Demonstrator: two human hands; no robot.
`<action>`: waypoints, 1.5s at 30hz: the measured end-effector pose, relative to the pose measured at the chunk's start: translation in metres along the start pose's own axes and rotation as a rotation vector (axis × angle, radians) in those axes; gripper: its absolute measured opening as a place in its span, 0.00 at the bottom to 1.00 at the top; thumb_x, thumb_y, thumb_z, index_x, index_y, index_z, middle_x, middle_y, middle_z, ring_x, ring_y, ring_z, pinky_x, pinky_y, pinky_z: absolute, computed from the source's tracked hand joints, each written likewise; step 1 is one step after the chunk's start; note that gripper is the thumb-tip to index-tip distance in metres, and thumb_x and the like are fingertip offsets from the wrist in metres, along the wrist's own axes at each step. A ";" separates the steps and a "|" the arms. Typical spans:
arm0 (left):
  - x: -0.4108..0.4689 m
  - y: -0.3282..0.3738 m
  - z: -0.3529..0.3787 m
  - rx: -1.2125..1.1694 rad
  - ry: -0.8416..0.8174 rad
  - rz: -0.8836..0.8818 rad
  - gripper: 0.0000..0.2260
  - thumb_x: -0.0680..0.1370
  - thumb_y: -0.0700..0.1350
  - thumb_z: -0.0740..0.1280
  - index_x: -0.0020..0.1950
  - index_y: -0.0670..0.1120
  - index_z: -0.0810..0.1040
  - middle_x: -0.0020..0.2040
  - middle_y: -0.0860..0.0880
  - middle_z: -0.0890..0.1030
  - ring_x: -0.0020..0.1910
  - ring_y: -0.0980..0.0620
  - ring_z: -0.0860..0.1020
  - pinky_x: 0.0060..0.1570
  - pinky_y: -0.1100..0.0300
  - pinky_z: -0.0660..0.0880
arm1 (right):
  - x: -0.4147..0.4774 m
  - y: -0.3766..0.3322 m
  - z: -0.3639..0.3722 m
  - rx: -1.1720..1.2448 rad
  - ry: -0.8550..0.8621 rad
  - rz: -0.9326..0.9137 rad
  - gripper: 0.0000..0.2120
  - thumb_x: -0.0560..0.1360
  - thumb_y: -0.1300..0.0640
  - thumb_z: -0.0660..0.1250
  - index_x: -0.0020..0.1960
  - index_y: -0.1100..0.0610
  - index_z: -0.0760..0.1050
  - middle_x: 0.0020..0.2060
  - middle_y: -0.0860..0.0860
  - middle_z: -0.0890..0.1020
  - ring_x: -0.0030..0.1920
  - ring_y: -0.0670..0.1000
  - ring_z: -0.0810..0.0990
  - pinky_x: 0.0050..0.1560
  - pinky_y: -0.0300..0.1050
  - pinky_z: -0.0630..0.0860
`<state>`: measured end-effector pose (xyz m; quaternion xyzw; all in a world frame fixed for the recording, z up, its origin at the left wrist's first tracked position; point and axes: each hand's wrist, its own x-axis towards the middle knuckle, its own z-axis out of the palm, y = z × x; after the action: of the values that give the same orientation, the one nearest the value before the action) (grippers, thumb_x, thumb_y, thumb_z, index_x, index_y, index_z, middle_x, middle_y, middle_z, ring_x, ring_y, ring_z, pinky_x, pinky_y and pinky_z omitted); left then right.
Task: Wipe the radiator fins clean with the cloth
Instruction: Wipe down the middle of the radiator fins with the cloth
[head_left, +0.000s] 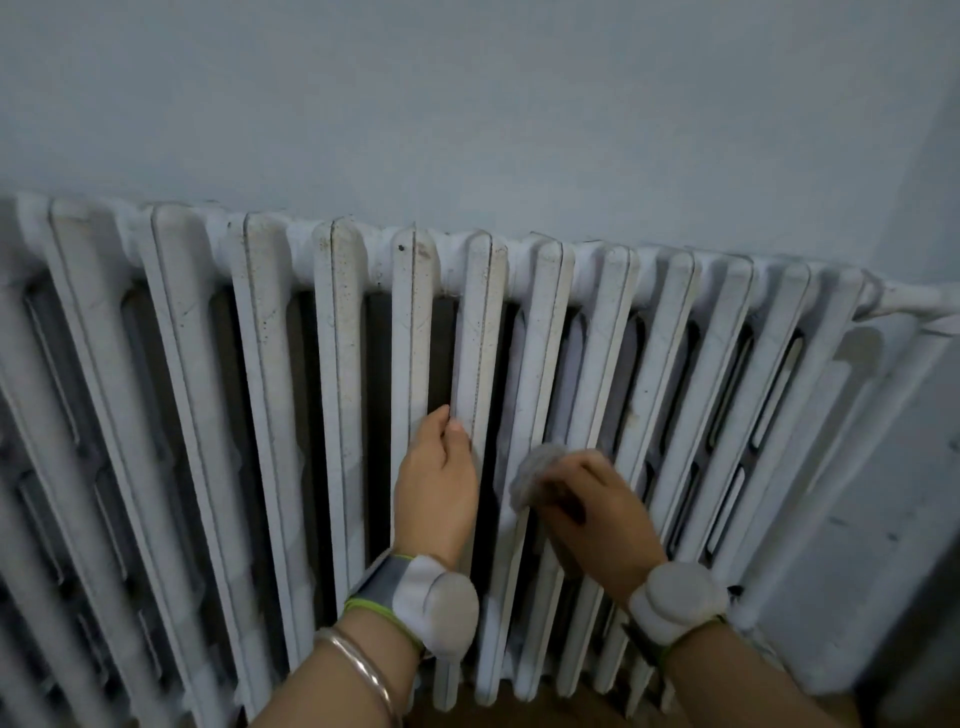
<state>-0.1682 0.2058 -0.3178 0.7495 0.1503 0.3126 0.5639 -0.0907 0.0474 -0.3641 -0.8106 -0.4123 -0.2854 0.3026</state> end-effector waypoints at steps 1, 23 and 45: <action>-0.002 0.000 0.001 0.005 0.054 0.032 0.17 0.82 0.49 0.54 0.70 0.49 0.69 0.67 0.51 0.72 0.65 0.54 0.70 0.61 0.65 0.62 | 0.003 0.000 -0.008 0.015 0.044 0.062 0.08 0.73 0.61 0.69 0.51 0.55 0.78 0.50 0.48 0.75 0.50 0.48 0.77 0.57 0.37 0.74; 0.009 0.007 0.048 -0.138 -0.211 -0.027 0.19 0.82 0.51 0.54 0.73 0.50 0.65 0.71 0.53 0.68 0.62 0.63 0.65 0.63 0.69 0.58 | 0.072 0.019 -0.026 -0.052 0.578 0.017 0.11 0.74 0.63 0.69 0.56 0.63 0.77 0.55 0.62 0.73 0.56 0.58 0.73 0.62 0.39 0.68; 0.007 0.001 0.054 -0.220 -0.195 -0.075 0.21 0.82 0.55 0.53 0.74 0.52 0.63 0.72 0.54 0.67 0.71 0.56 0.65 0.74 0.53 0.59 | -0.012 0.062 0.013 -0.166 0.140 -0.097 0.16 0.71 0.65 0.71 0.55 0.56 0.69 0.54 0.56 0.69 0.52 0.59 0.72 0.48 0.46 0.76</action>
<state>-0.1287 0.1684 -0.3240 0.7039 0.0874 0.2318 0.6657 -0.0415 0.0211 -0.3976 -0.7899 -0.4039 -0.3889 0.2482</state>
